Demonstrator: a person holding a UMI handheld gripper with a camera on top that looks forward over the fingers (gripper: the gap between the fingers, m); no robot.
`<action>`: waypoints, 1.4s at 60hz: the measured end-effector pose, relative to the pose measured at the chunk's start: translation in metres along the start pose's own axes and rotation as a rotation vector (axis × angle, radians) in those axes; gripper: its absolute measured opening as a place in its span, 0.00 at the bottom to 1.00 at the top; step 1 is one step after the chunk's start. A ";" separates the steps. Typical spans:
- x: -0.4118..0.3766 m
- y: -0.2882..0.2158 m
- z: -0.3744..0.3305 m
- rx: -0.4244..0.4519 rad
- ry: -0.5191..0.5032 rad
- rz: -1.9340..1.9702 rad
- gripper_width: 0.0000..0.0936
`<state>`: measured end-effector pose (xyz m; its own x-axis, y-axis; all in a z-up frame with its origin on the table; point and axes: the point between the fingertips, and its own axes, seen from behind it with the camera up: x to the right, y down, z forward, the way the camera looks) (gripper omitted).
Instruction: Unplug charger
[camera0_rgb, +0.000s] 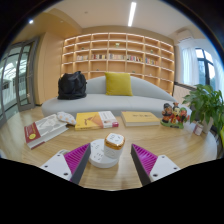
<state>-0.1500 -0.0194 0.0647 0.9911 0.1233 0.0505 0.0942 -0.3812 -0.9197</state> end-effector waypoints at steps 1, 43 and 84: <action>0.000 0.000 0.005 -0.002 0.003 0.005 0.89; 0.036 -0.128 0.005 0.330 0.080 0.000 0.25; 0.111 0.033 0.048 -0.122 0.059 0.116 0.42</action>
<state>-0.0410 0.0255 0.0215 0.9994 0.0193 -0.0273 -0.0140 -0.4984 -0.8668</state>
